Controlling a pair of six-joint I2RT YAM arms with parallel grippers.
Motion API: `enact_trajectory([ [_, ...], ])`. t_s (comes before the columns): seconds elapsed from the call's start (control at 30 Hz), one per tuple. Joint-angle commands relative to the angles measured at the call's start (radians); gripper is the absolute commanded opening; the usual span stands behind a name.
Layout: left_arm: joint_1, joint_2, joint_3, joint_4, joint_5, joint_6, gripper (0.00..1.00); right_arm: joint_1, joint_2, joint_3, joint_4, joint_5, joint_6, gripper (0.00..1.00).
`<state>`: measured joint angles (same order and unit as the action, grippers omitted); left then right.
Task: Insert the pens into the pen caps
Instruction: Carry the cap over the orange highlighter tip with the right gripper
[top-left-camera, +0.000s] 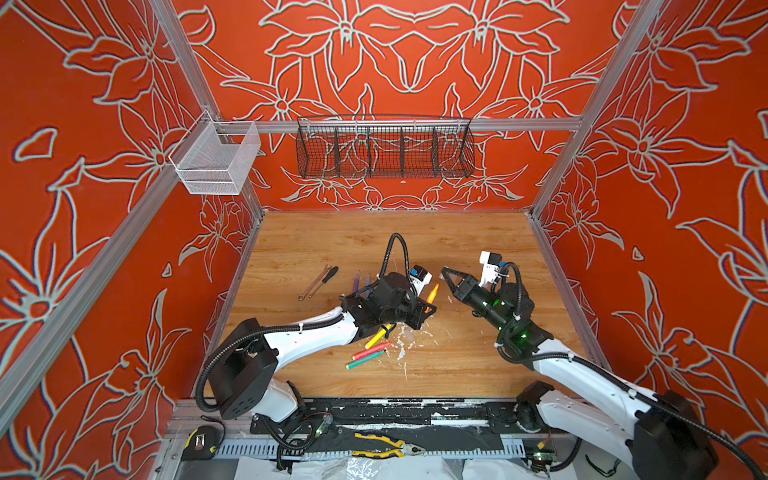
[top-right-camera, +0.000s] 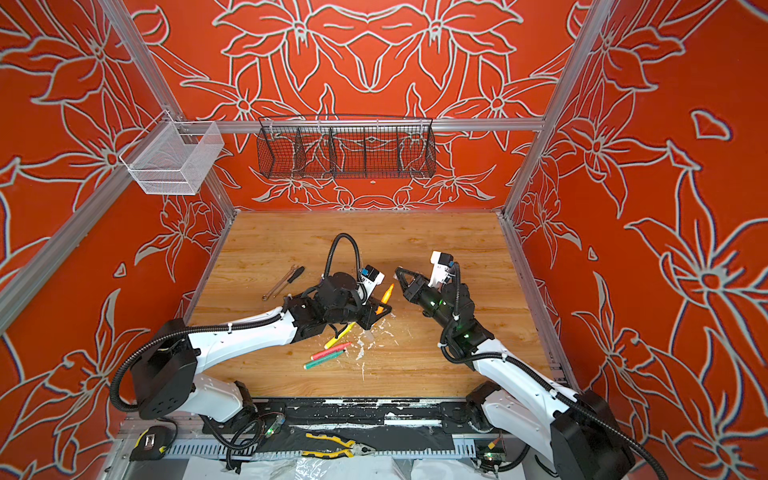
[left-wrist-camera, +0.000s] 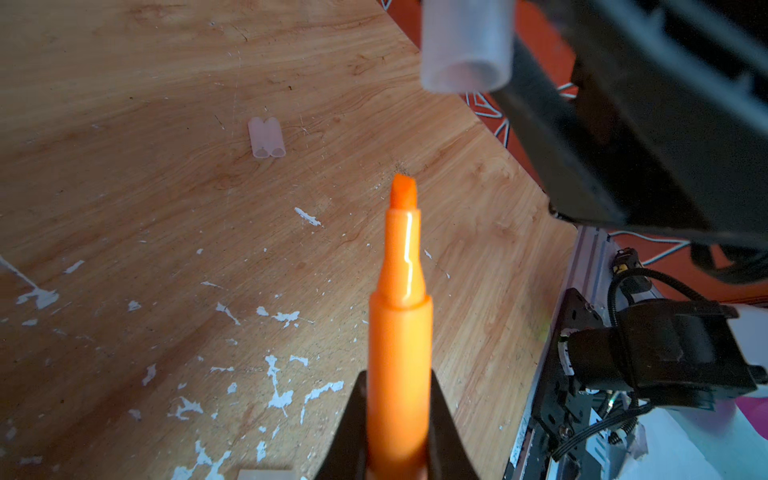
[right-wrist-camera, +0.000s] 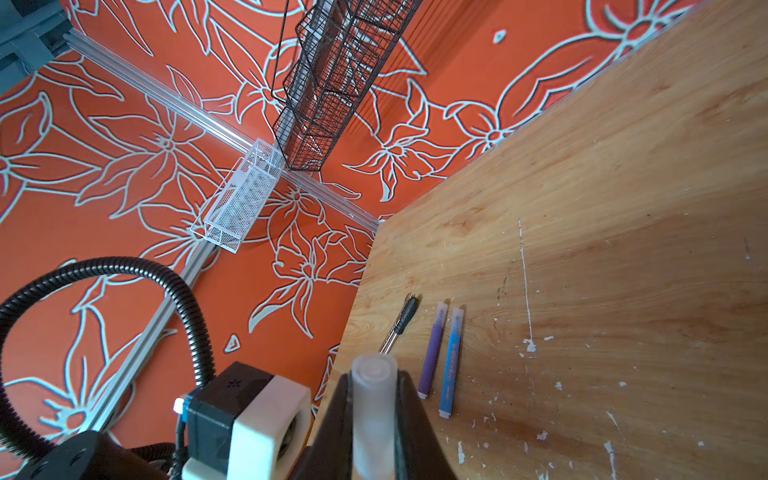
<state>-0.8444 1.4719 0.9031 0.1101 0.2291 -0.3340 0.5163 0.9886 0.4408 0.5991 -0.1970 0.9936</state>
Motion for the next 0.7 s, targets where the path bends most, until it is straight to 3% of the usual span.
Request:
enact_trajectory([
  [0.0,-0.002,-0.033,0.000,0.027,-0.017,0.005,0.00,-0.004,0.023,-0.011,0.064,-0.032,0.031,0.00],
  [0.67,-0.002,-0.050,0.004,-0.008,-0.087,0.028,0.00,-0.004,0.080,-0.002,0.114,-0.083,0.033,0.00],
])
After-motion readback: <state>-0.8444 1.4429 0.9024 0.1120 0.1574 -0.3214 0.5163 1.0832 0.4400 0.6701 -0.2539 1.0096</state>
